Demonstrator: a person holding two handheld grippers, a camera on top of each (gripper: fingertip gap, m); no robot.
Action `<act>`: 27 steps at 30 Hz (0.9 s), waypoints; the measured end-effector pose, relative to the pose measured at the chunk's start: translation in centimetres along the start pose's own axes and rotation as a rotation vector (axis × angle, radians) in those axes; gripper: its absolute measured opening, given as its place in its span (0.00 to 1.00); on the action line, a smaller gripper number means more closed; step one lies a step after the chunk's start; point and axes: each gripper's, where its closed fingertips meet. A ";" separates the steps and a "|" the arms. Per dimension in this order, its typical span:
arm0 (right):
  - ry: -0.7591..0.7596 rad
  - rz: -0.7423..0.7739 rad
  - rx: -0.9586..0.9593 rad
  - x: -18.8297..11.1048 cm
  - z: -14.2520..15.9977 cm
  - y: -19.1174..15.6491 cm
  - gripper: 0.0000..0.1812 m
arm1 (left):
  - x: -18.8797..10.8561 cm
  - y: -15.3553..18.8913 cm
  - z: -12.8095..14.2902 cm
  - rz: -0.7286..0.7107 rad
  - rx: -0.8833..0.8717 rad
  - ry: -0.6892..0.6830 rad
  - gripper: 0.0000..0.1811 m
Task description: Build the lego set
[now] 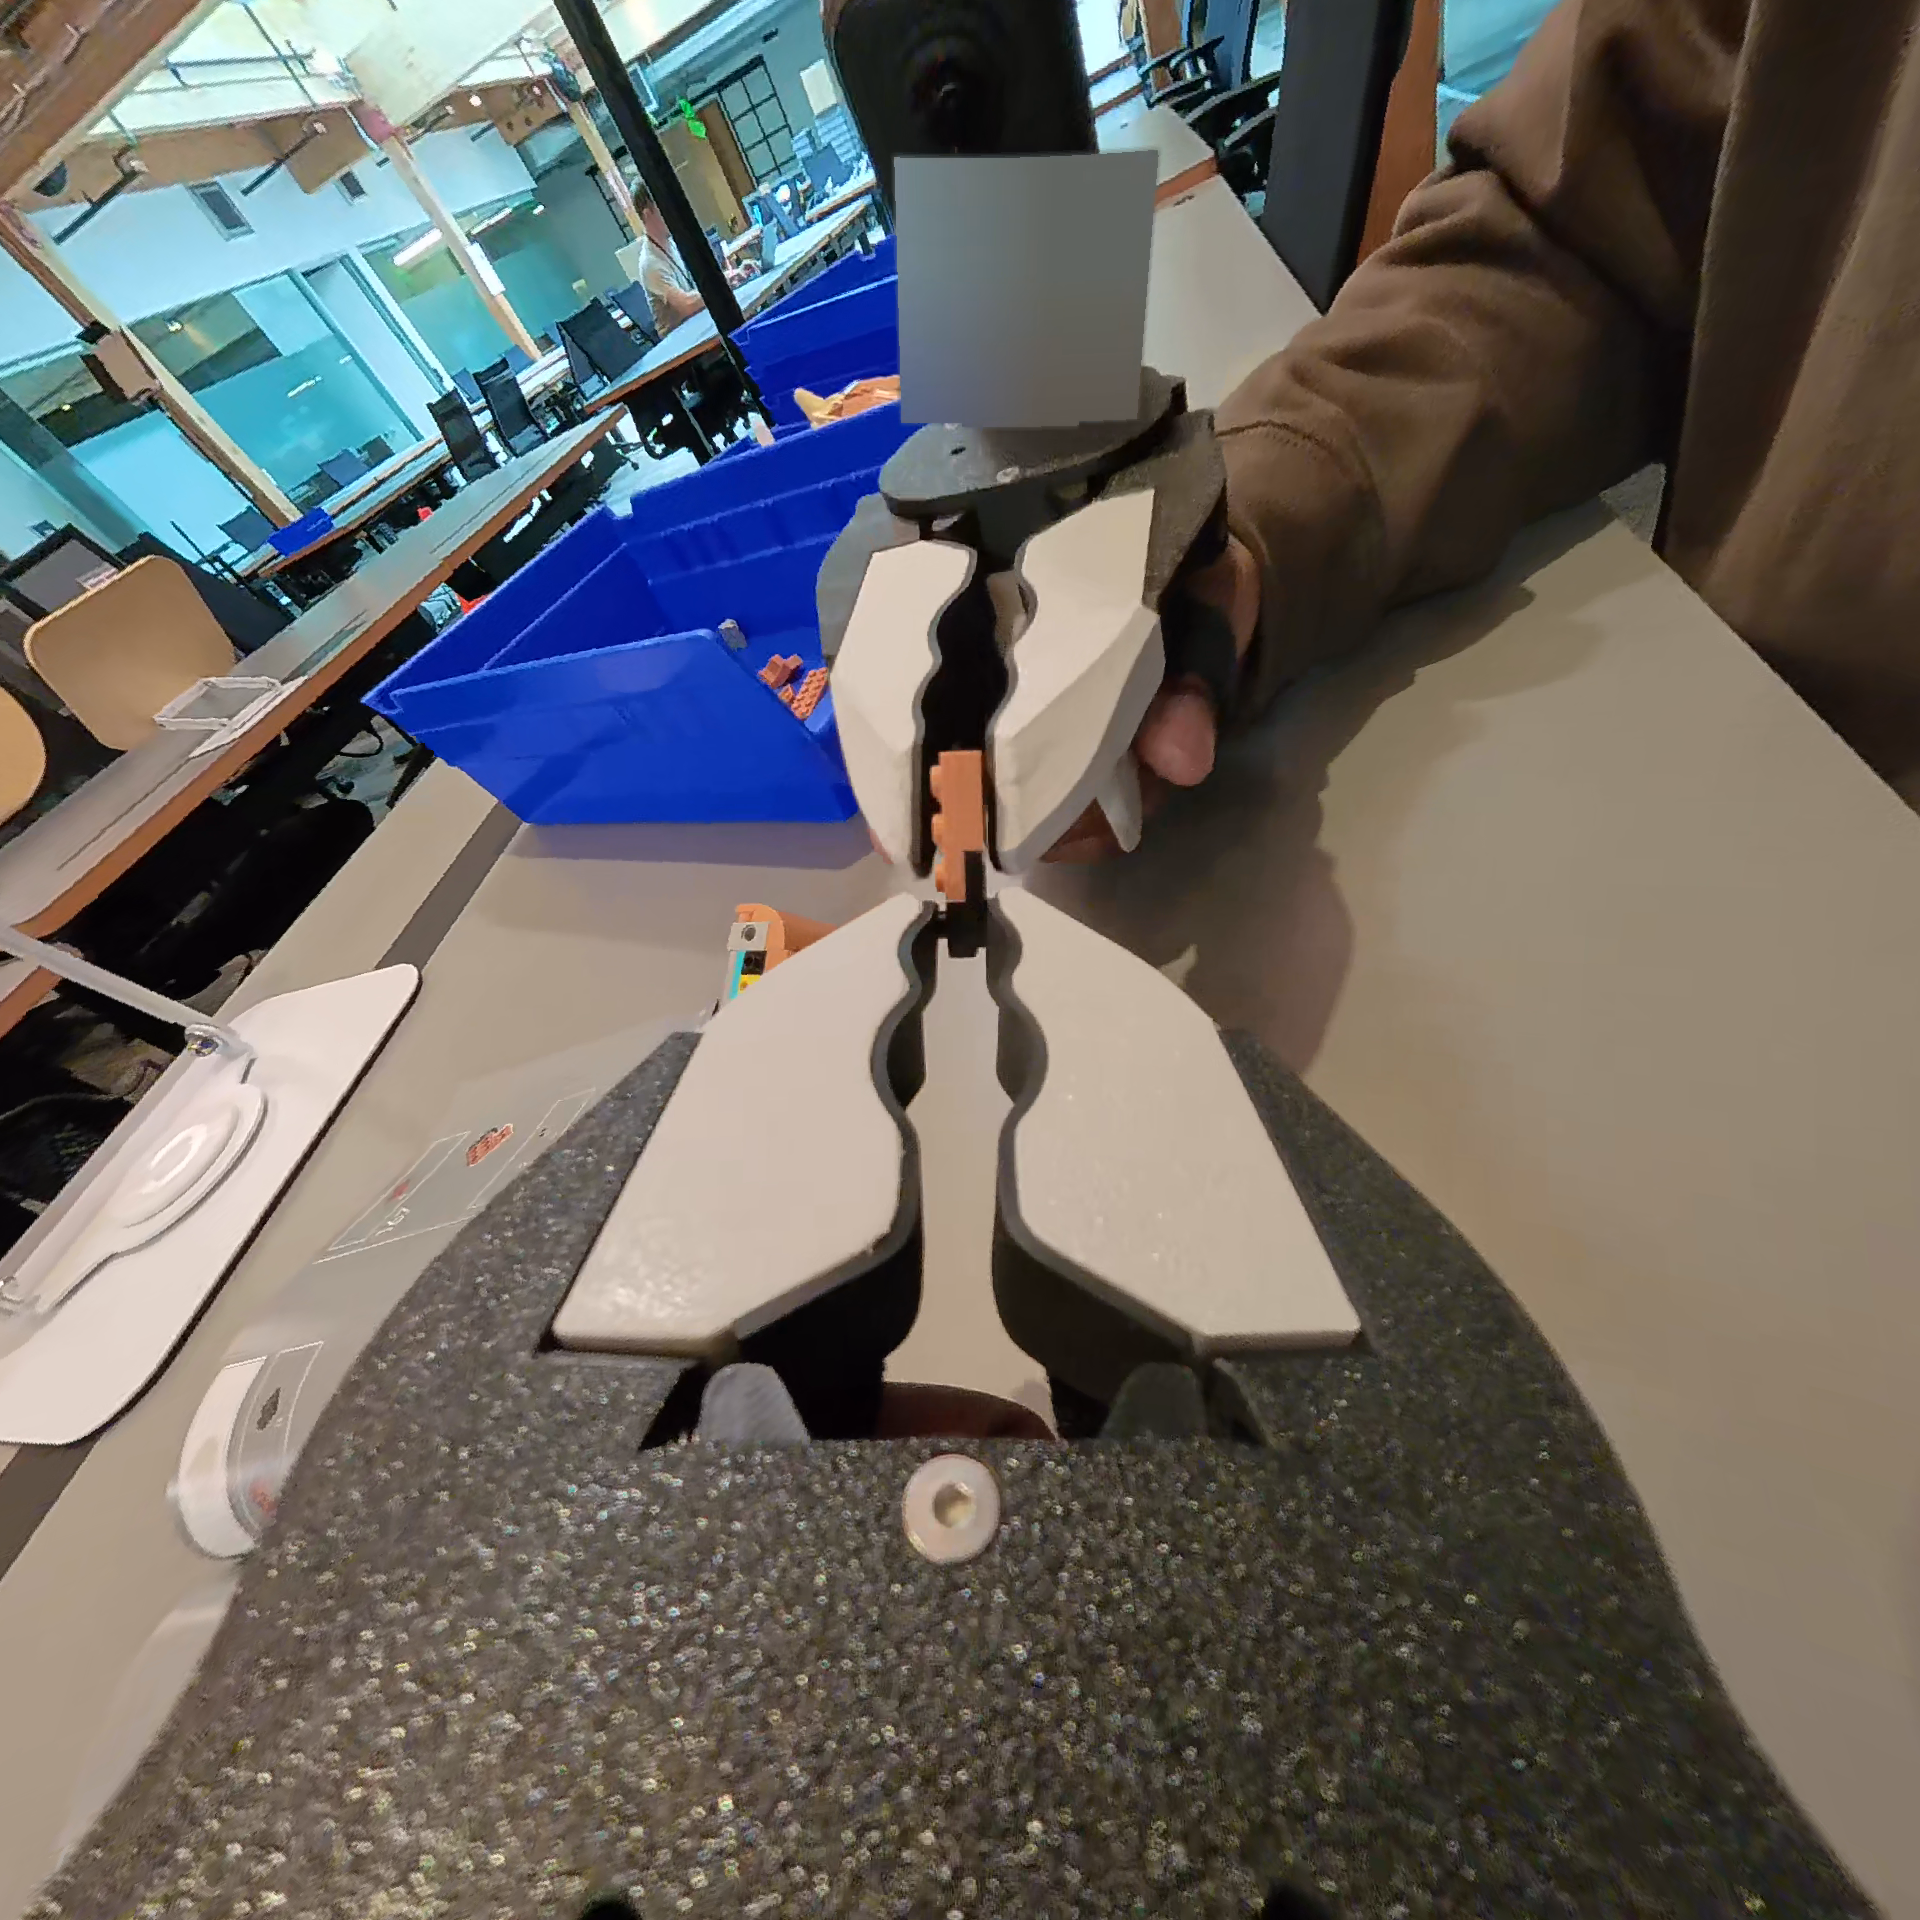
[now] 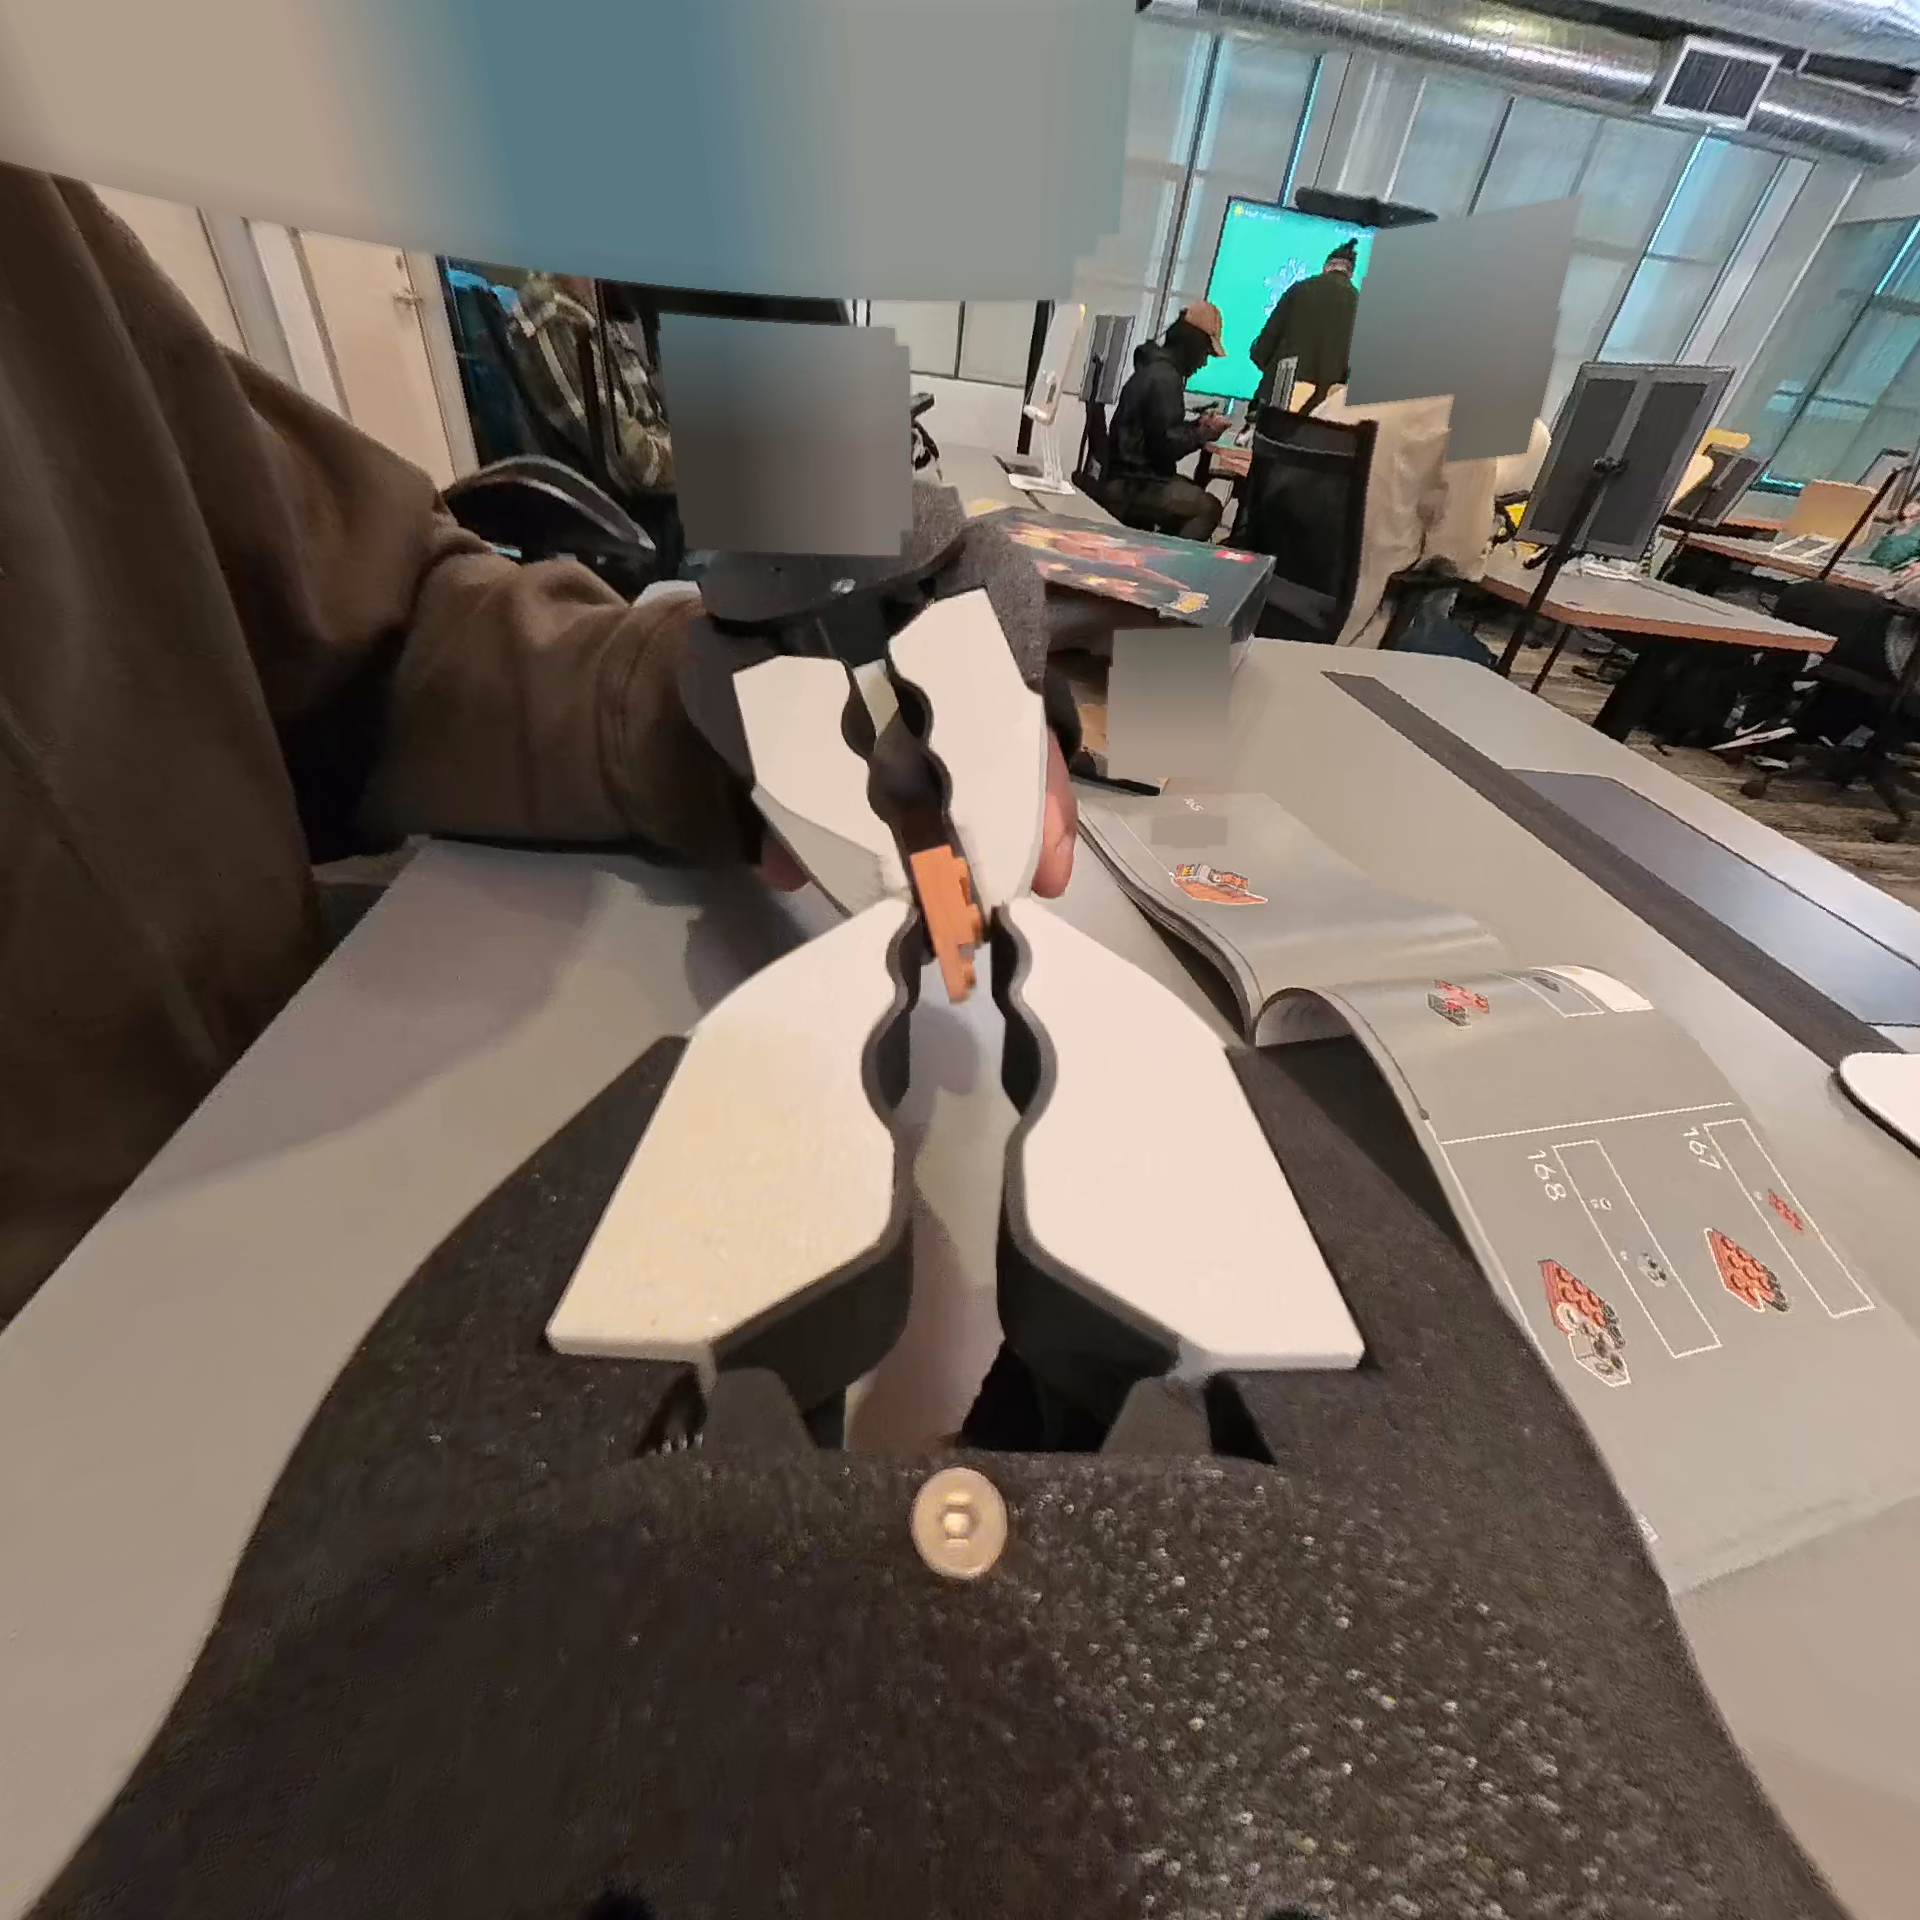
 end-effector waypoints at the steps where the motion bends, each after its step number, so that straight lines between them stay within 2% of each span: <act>1: 0.001 0.001 -0.011 0.0 0.0 -0.1 0.06 | 0.1 0.1 0.1 0.004 0.005 -0.008 0.05; 11: -0.055 -0.013 -0.080 0.1 0.2 -0.6 0.05 | 0.1 0.7 0.2 0.046 0.004 -0.001 0.05; 16: -0.034 0.028 -0.059 0.3 0.0 -0.1 0.05 | -0.1 0.0 0.2 -0.001 0.038 0.020 0.05; 19: -0.063 0.035 -0.122 0.3 0.5 -0.1 0.17 | -0.2 -0.4 0.2 -0.038 0.087 0.043 0.05; 21: -0.051 0.034 -0.159 0.2 0.3 -0.4 0.14 | -0.2 -0.1 0.0 -0.020 0.086 0.076 0.05; 24: -0.038 0.060 -0.213 0.1 0.0 -0.4 0.05 | -0.1 0.3 0.1 0.002 0.083 0.077 0.05; 27: -0.069 0.081 -0.263 0.1 0.4 -0.3 0.05 | 0.1 0.4 0.7 0.021 0.046 0.052 0.06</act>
Point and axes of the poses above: each gripper's, where its closed fingertips meet, x out along the fingers, z out of its underside, y = z × x across the jaws
